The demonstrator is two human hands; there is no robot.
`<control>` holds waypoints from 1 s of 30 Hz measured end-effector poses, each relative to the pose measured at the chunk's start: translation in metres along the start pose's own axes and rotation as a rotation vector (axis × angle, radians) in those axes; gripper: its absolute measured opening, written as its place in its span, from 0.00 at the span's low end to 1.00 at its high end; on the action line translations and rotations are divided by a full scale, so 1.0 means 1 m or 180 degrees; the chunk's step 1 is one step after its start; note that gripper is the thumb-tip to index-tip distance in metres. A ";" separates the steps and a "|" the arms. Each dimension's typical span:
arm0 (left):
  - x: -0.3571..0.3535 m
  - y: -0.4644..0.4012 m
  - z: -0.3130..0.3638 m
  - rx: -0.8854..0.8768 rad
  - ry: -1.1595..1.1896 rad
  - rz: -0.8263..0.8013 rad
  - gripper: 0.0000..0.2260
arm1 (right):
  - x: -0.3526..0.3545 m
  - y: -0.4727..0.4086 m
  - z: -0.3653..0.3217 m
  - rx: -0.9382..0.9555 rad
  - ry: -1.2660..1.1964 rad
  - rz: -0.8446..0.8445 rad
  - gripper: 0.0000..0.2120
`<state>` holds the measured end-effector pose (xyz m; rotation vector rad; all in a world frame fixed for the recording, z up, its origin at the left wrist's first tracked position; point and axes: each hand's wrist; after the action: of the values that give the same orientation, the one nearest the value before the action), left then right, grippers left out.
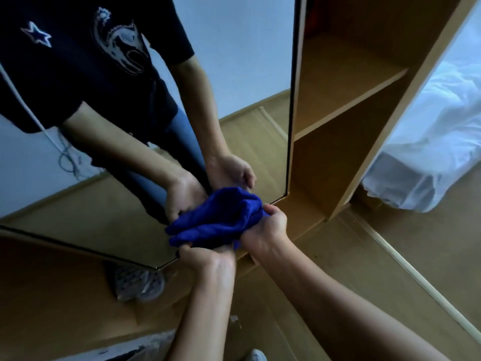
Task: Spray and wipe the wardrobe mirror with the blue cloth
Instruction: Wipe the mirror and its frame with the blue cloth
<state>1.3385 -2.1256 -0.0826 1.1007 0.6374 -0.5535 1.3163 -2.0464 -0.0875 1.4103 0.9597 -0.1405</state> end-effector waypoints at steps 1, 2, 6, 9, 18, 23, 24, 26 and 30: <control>0.005 -0.002 -0.003 -0.0120 -0.0017 -0.0065 0.19 | 0.006 -0.002 0.001 0.0130 0.0262 -0.0109 0.22; 0.008 -0.002 -0.005 -0.0138 -0.0227 -0.0165 0.19 | 0.009 -0.001 0.000 0.0154 0.0589 -0.0123 0.22; 0.043 -0.006 -0.017 -0.0467 -0.0717 -0.0386 0.18 | 0.034 -0.010 0.004 0.0435 0.1267 -0.0400 0.15; 0.051 -0.010 -0.030 -0.0676 -0.0997 -0.0522 0.16 | 0.055 -0.018 0.002 0.0665 0.1869 -0.0707 0.12; 0.093 -0.069 -0.030 -0.1488 -0.1206 -0.0837 0.35 | 0.086 -0.062 0.003 0.1437 0.2660 -0.1037 0.33; 0.128 -0.094 -0.045 -0.3651 -0.1237 -0.0915 0.30 | 0.087 -0.074 0.003 0.1368 0.2372 -0.1325 0.26; 0.134 -0.098 -0.042 -0.4746 -0.1623 -0.0786 0.25 | 0.086 -0.075 0.003 0.1323 0.2353 -0.1333 0.27; 0.144 -0.104 -0.039 -0.6640 -0.2534 -0.1184 0.16 | 0.083 -0.077 0.004 0.1274 0.2309 -0.1323 0.28; 0.140 -0.111 -0.019 -0.7930 -0.3351 -0.2213 0.10 | 0.080 -0.077 0.004 0.1231 0.2238 -0.1225 0.28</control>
<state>1.3559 -2.1603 -0.2575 -1.7303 0.2615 -0.3741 1.3217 -2.0309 -0.1970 1.6469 1.8644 -0.1198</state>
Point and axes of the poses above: each hand's wrist, its own y-axis away from the middle knuckle, its own x-axis out of the back of the hand, z = x × y, and after that the axes turned 13 degrees about y, right-handed
